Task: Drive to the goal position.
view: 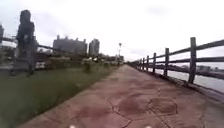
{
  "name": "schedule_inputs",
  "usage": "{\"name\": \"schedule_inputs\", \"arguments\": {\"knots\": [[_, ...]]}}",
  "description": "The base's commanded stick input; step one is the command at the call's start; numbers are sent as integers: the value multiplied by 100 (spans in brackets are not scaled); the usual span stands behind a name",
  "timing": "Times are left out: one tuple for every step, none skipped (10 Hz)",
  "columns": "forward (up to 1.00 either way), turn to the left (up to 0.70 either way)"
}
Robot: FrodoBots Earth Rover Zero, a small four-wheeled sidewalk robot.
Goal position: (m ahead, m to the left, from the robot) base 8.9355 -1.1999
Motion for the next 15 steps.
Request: {"name": "schedule_inputs", "arguments": {"knots": [[100, 12], [100, 12], [100, -13], [100, -28], [100, -28], [100, -28], [100, -28], [100, -28], [100, -28], [100, -28], [100, -28], [100, -28], [100, -28], [100, -28], [100, -28]]}}
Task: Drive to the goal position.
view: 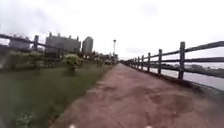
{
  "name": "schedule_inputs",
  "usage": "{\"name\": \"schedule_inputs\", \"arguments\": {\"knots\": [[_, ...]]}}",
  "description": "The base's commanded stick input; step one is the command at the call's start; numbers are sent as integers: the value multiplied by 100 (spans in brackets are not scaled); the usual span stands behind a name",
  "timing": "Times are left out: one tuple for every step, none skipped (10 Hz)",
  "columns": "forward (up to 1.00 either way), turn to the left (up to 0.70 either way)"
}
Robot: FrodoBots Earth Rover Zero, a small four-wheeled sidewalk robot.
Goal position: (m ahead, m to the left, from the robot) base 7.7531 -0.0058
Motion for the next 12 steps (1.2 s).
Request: {"name": "schedule_inputs", "arguments": {"knots": [[100, -28], [100, -28], [100, -28], [100, -28], [89, -25], [30, -8], [0, 0], [0, 0], [0, 0], [0, 0], [0, 0], [0, 0]]}}
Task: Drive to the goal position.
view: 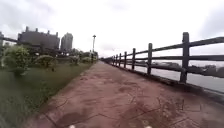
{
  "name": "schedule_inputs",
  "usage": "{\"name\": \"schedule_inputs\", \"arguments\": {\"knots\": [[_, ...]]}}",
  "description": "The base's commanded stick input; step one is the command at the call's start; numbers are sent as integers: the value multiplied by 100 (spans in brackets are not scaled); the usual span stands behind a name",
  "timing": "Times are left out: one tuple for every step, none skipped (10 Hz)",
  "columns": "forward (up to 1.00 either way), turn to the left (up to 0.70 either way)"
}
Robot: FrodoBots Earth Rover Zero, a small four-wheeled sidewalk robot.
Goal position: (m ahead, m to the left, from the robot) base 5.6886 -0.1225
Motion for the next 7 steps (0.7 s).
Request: {"name": "schedule_inputs", "arguments": {"knots": [[0, 0], [0, 0], [0, 0], [63, 8], [100, 12], [100, 12], [100, 12]]}}
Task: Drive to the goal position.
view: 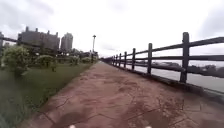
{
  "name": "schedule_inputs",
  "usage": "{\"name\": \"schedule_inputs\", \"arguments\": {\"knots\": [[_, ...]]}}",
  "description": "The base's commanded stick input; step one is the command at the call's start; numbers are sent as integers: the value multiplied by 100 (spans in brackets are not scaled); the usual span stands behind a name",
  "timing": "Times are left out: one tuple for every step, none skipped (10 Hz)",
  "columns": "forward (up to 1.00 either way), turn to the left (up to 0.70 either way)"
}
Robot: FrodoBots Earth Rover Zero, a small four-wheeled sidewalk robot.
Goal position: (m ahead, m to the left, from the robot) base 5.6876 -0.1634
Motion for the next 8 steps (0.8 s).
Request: {"name": "schedule_inputs", "arguments": {"knots": [[100, 12], [100, 12], [100, 12], [100, 12], [100, 12], [100, 12], [100, 12], [100, 12]]}}
